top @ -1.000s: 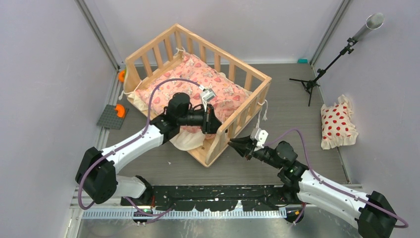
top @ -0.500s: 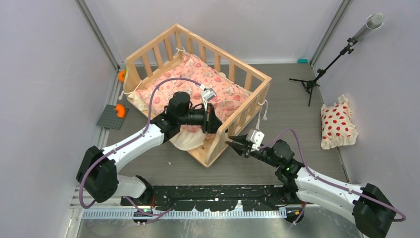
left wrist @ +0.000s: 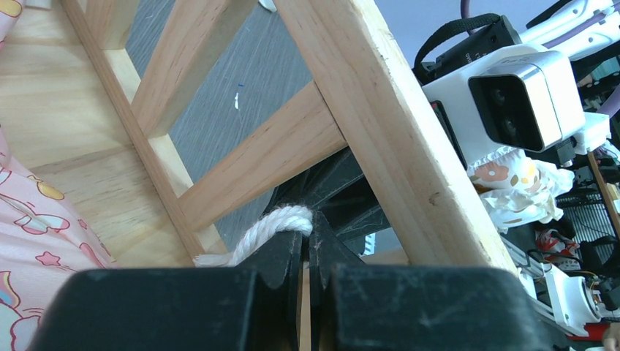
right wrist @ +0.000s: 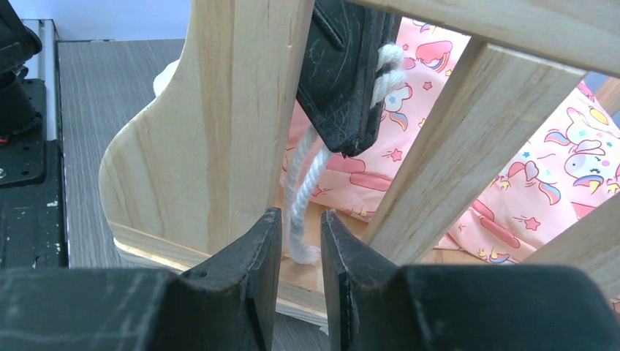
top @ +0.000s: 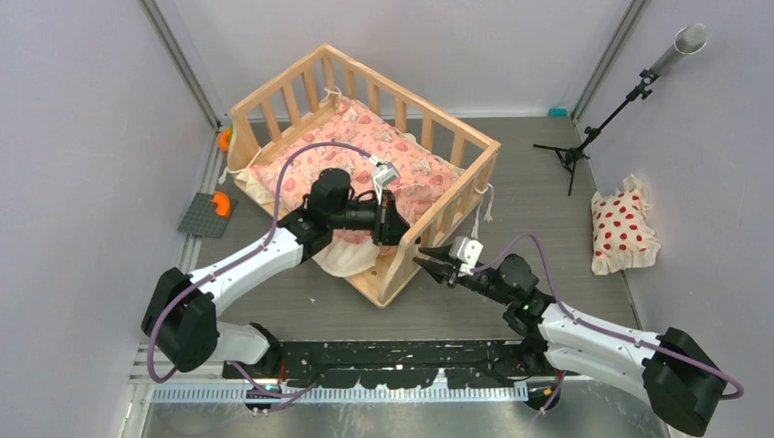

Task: Set up the pet bed

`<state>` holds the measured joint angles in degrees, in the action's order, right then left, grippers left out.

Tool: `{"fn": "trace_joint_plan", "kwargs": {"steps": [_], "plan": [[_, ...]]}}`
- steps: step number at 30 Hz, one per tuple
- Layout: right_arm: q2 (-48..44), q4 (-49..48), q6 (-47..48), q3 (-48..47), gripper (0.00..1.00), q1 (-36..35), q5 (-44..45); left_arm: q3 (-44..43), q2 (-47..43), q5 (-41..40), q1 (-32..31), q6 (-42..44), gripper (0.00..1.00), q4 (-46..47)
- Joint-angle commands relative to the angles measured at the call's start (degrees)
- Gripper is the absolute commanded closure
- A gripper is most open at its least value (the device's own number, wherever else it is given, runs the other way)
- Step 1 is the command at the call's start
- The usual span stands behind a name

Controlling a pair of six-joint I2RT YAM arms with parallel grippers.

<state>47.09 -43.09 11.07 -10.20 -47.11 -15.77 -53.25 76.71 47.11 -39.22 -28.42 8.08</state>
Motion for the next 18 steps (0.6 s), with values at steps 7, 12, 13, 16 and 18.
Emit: {"fn": "trace_joint_plan", "kwargs": {"steps": [7, 12, 13, 16, 18], "plan": [[1.7, -5.7, 1.1, -3.3, 0.75, -0.2, -0.4, -1.9, 0.0, 6.5, -0.9, -0.3, 1.00, 1.7], [1.8, -5.7, 0.8, -3.3, 0.94, -0.3, -0.1, -1.8, -0.2, 6.5, -0.9, -0.3, 1.00, 1.6], [1.6, -5.7, 0.4, -3.2, 0.98, -0.2, 0.4, -1.8, -0.2, 6.4, -0.9, -0.3, 1.00, 1.5], [0.4, -5.1, -3.0, -3.2, 0.99, -0.2, 3.8, -1.5, -0.3, 6.4, -0.9, -0.4, 0.97, 1.1], [-0.6, -3.8, -4.8, -3.5, 0.99, -0.3, 5.7, -1.2, -0.5, 6.1, -0.9, -0.3, 0.94, 1.0]]}}
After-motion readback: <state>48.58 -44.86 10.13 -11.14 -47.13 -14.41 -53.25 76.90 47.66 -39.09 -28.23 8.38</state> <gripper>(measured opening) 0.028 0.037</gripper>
